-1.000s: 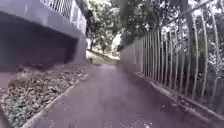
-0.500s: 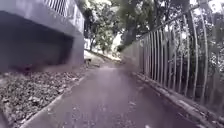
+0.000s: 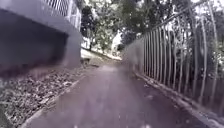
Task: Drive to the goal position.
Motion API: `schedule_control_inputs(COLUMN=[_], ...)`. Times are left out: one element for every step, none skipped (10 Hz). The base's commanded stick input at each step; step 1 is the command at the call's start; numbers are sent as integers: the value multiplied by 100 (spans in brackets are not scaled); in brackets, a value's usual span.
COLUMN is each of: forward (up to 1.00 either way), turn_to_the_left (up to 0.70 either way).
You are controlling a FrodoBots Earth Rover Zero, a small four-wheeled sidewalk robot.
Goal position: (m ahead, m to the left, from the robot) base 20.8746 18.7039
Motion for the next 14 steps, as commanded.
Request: schedule_control_inputs(forward=[100, 100, 100, 100, 100, 100, 100, 100, 100, 100, 100, 100, 100, 100], turn_to_the_left=[0, 0, 0, 0, 0, 0, 0, 0, 0, 0, 0, 0, 0, 0])
